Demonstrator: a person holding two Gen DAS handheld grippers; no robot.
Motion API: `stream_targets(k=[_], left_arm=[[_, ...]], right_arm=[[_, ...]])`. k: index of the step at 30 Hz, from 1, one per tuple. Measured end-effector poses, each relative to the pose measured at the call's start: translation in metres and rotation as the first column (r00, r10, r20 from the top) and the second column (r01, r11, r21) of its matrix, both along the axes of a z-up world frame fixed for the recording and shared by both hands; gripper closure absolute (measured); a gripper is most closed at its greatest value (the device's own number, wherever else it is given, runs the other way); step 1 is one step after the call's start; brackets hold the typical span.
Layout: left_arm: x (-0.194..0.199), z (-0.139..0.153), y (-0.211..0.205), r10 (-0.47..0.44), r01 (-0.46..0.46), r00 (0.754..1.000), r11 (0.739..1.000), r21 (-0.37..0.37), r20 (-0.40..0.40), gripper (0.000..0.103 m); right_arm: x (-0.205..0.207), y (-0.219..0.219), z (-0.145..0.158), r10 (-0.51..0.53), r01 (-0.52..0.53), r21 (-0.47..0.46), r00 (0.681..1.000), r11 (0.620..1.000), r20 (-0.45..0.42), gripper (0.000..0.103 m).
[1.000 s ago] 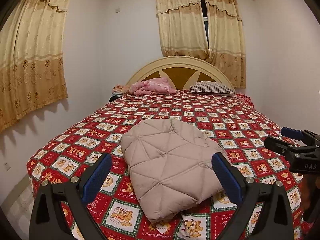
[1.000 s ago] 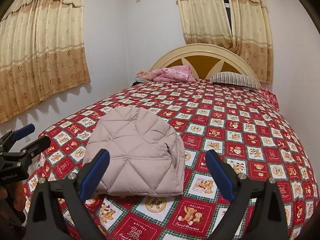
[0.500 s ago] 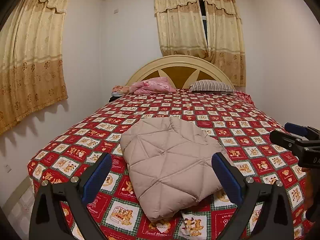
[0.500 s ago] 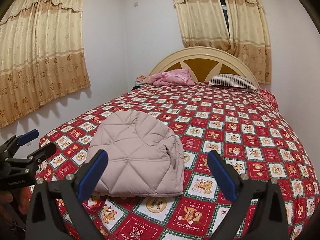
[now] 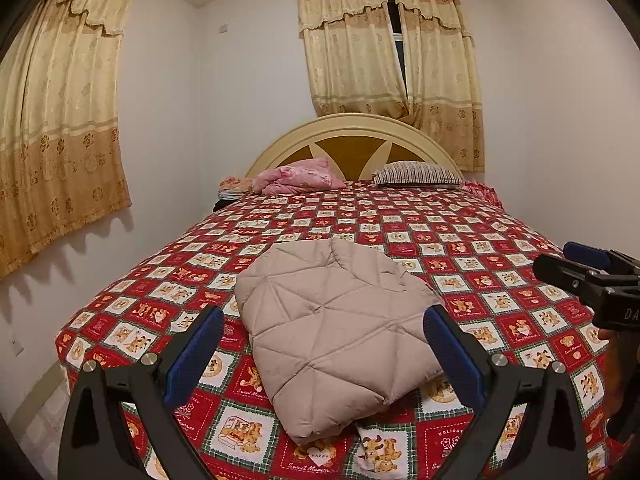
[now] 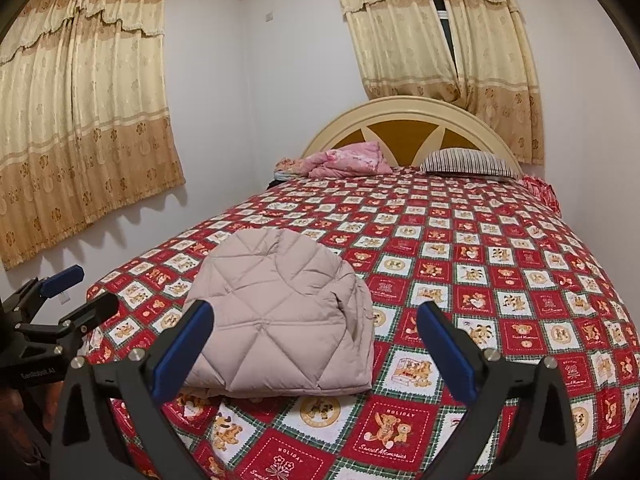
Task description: Fold large clothes
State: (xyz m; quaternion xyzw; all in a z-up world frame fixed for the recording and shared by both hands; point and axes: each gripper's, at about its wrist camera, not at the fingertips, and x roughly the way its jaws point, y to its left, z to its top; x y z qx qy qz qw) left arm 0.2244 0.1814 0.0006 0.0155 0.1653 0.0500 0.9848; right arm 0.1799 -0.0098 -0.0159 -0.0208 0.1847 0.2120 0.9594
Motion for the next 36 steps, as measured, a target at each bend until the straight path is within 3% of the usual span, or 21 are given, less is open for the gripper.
stream_targets(k=[11, 36], left_arm=[[-0.004, 0.009, 0.01, 0.043, -0.041, 0.998, 0.998, -0.052, 0.036, 0.003], [-0.004, 0.006, 0.009, 0.065, -0.063, 0.996, 0.997, -0.034, 0.06, 0.003]], right_arm=[[-0.009, -0.008, 0.011, -0.002, -0.001, 0.053, 0.999, 0.999, 0.045, 0.0], [-0.012, -0.007, 0.008, 0.003, -0.005, 0.05, 0.999, 0.999, 0.035, 0.0]])
